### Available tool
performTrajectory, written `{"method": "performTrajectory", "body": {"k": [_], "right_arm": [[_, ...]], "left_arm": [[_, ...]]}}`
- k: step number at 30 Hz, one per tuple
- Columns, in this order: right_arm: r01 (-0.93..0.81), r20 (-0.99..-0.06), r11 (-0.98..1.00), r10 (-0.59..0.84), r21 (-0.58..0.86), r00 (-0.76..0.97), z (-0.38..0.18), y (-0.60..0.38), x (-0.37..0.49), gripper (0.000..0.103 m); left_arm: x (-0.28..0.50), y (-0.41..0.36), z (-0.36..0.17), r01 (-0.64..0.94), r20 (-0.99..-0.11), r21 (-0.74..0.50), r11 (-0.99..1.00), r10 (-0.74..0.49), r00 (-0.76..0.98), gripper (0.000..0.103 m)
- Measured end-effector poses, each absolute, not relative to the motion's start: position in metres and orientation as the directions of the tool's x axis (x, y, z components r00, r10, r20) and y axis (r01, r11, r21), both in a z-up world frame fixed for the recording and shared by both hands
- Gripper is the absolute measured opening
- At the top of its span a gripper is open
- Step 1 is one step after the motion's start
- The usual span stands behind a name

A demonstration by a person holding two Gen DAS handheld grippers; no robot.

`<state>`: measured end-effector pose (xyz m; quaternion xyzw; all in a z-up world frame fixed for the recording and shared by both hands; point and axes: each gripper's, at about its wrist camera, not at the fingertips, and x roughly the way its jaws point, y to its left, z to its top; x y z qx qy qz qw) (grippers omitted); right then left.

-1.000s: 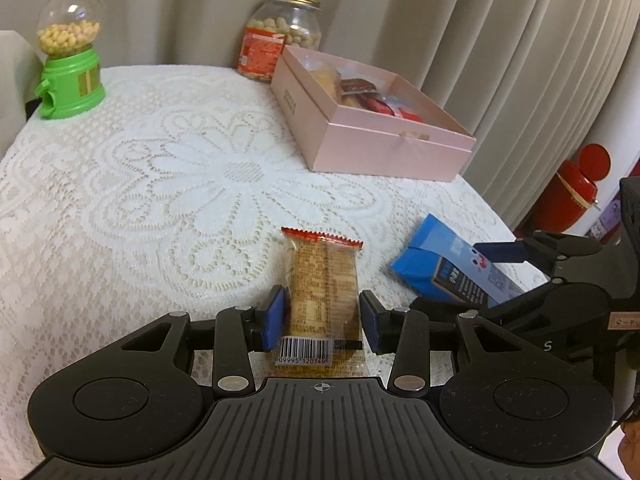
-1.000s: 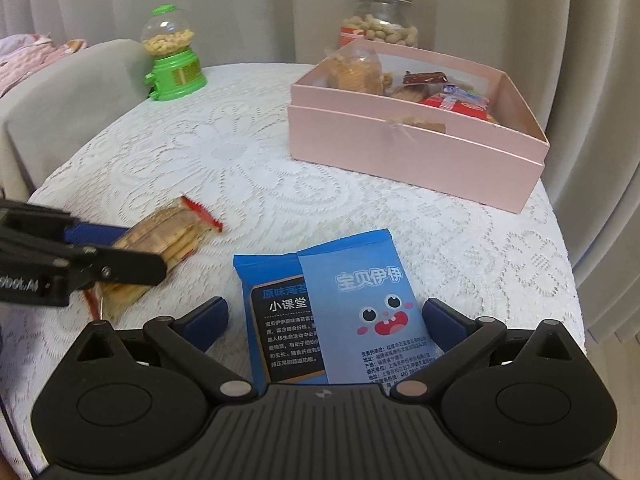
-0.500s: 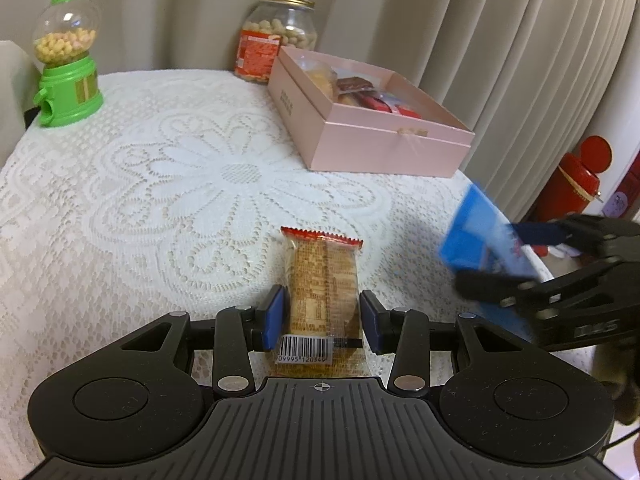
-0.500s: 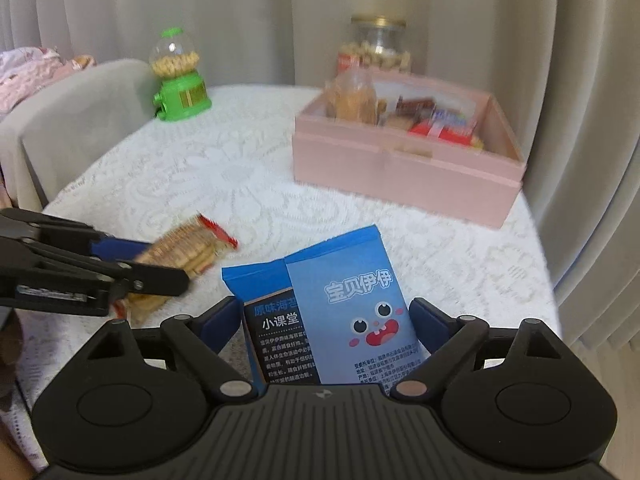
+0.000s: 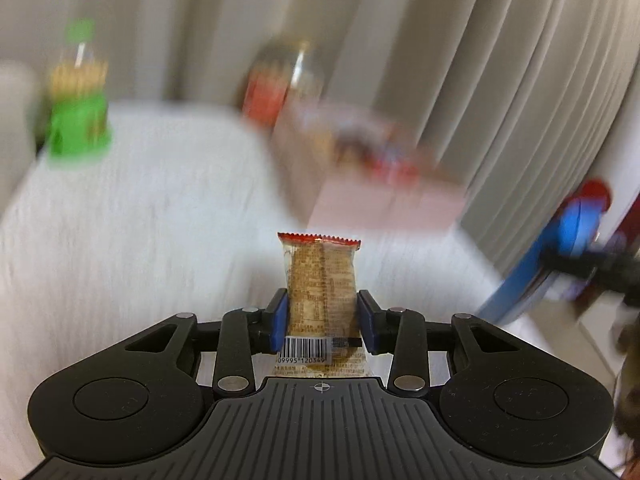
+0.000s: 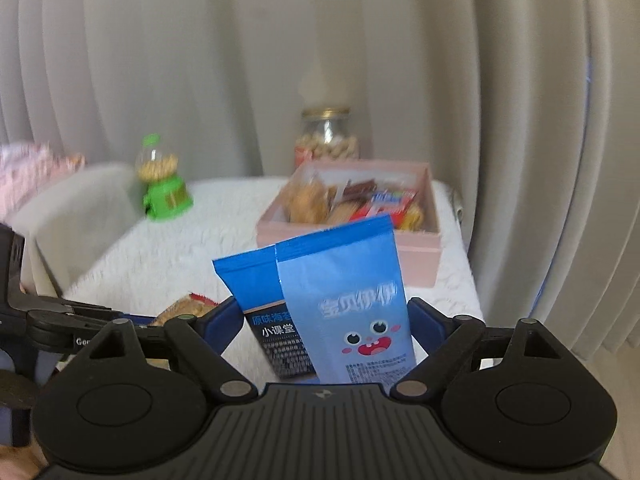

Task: Organize snacks
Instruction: 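Carry both packets into the pink box and open both grippers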

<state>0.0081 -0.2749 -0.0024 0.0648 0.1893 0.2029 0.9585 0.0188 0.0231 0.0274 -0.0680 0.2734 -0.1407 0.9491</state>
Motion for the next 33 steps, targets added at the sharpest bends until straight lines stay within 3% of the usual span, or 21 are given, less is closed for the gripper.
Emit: {"method": "performTrajectory", "body": {"k": [2,7,9,12,14,21,27,33], "right_arm": [[-0.358,-0.319,0.907,0.414,0.222,0.852,0.005,-0.283,0.009,0.077],[-0.347,-0.271,0.902,0.412,0.257,0.870,0.020,-0.299,0.011,0.077],[-0.354,-0.266,0.900,0.417,0.256,0.869,0.021,-0.299,0.012,0.077],[-0.362,-0.284,0.899,0.425,0.248,0.859,0.019,-0.294,0.019,0.077],[-0.363,-0.295,0.898,0.427,0.248,0.855,0.017,-0.291,0.023,0.077],[-0.350,-0.306,0.897,0.425,0.269,0.852,0.028,-0.292,0.042,0.074],[-0.346,-0.229,0.923,0.379,0.170,0.897,0.114,-0.289,0.064,0.074],[-0.387,-0.362,0.919,0.388,0.077,0.847,0.176,-0.246,0.166,0.076]], "left_arm": [[0.029,0.016,0.068,0.278,-0.399,-0.223,0.934,-0.348,0.848,0.041],[0.082,-0.013,0.138,0.349,-0.257,-0.237,0.907,-0.405,0.877,0.044],[0.122,-0.031,0.143,0.383,-0.289,-0.240,0.892,-0.442,0.849,0.047],[0.176,-0.046,0.125,0.336,-0.417,-0.233,0.913,-0.405,0.814,0.043],[0.177,-0.035,0.117,0.303,-0.390,-0.308,0.902,-0.410,0.824,0.043],[0.116,0.001,0.085,0.260,-0.434,-0.295,0.920,-0.371,0.821,0.043],[0.053,0.023,0.053,0.289,-0.418,-0.424,0.858,-0.469,0.778,0.043],[0.033,0.019,0.038,0.262,-0.502,-0.418,0.870,-0.462,0.731,0.043]]}}
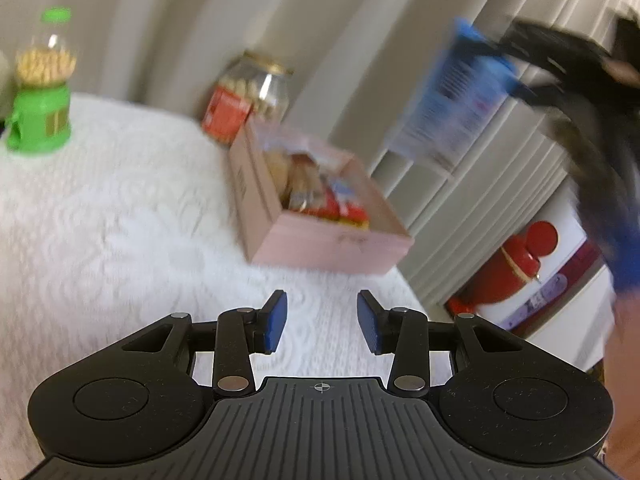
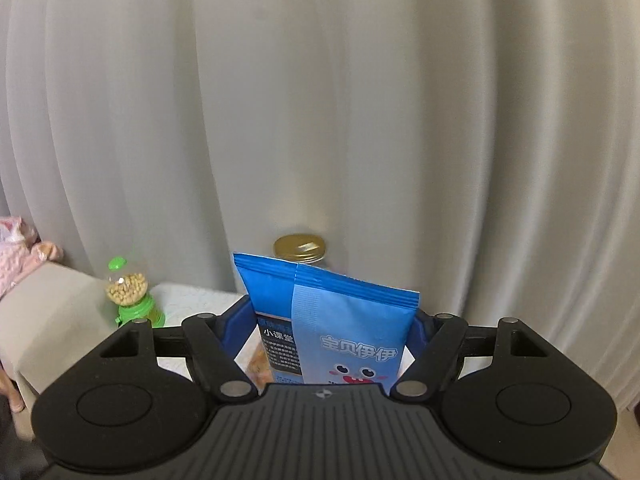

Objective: Organize snacks

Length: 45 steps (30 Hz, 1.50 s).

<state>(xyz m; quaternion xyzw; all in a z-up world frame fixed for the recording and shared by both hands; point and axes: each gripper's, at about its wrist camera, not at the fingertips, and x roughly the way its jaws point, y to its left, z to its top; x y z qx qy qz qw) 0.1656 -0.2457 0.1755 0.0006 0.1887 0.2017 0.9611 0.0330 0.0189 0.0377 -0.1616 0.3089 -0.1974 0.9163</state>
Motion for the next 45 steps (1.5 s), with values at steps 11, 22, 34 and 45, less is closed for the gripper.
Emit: {"method": "performTrajectory", "body": {"k": [11,22,34,45], "right_arm": [[-0.257,-0.620,0.967,0.198,-0.006,0.759,0.083,-0.217,0.260,0.082],[-0.254,-0.524,0.957,0.289,0.140,0.801,0.003,-0.219,0.132,0.084],[-0.215,-0.525,0.964,0.267,0.159,0.808,-0.077,-0.201,0.085,0.086],[-0.096,-0.493,0.986,0.150,0.132,0.857,-0.090,-0.202,0.075,0.103]], "left_arm": [[0.041,0.030,-0.008,0.136,-0.632,-0.385,0.913,-0.368,0.682,0.043],[0.002,-0.002,-0.004,0.070,-0.593,-0.021,0.997,-0.069,0.802,0.044],[0.015,-0.031,-0.021,0.057,-0.568,0.019,0.998,-0.037,0.822,0.046],[0.017,-0.038,-0.026,0.048,-0.540,0.051,0.998,-0.013,0.841,0.047]]}}
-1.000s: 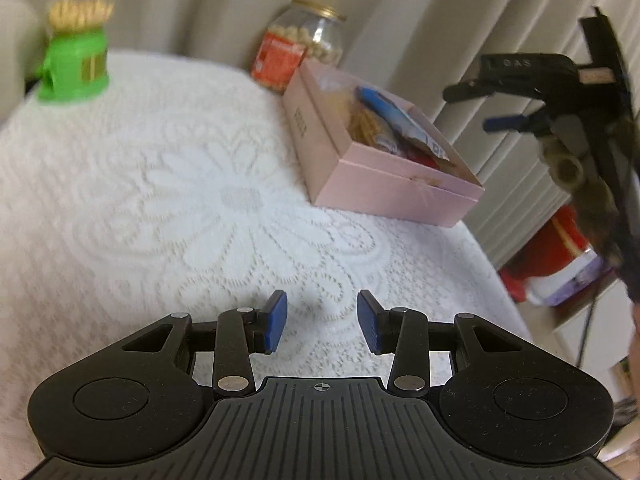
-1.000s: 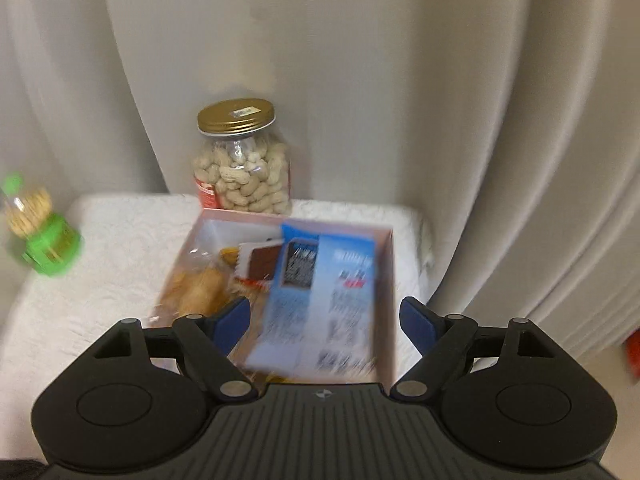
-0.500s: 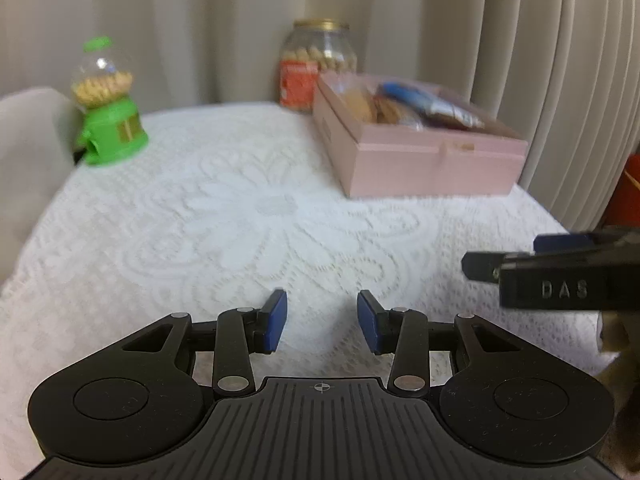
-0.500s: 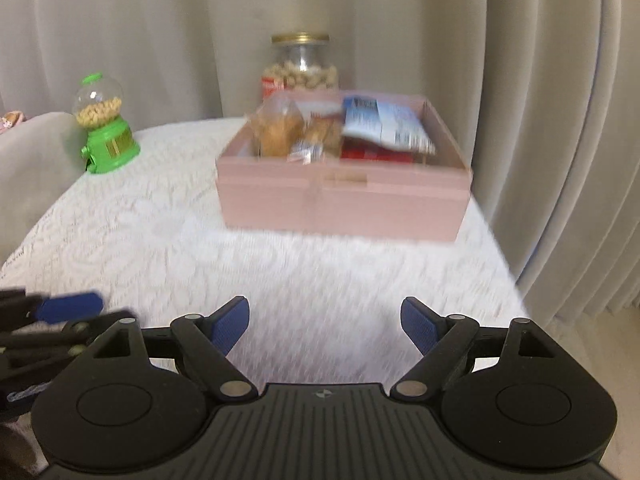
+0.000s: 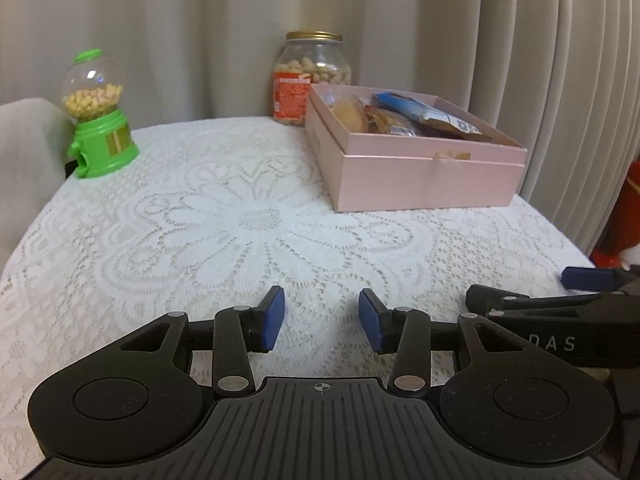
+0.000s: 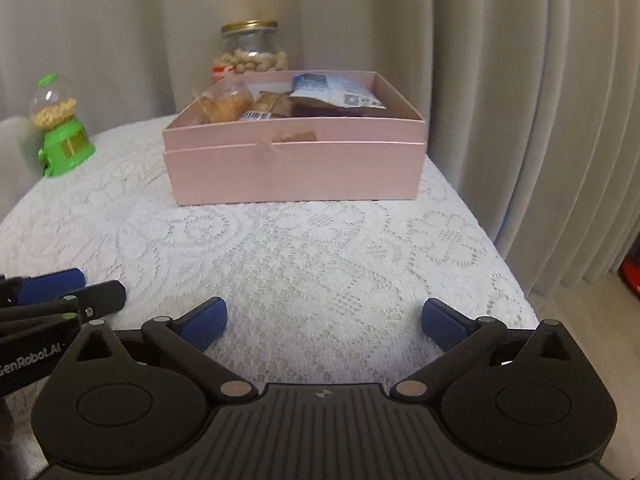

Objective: Organize snacks

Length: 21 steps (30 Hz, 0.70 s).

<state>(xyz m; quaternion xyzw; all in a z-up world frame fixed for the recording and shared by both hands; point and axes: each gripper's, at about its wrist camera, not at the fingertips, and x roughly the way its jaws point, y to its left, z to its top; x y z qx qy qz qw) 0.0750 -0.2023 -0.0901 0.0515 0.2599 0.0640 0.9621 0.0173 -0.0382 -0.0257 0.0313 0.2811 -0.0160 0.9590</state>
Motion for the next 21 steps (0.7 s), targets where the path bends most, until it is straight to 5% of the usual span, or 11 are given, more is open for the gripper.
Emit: {"method": "performTrajectory", "body": {"k": [21], "right_arm": [[-0.094,-0.494,0.986,0.153,0.141,0.856,-0.0892,-0.2045,0.0761,0.103]], "left_arm": [[0.0163,-0.0425,-0.0275,0.040,-0.538,0.081,0.996,0.010,0.843,0.047]]}}
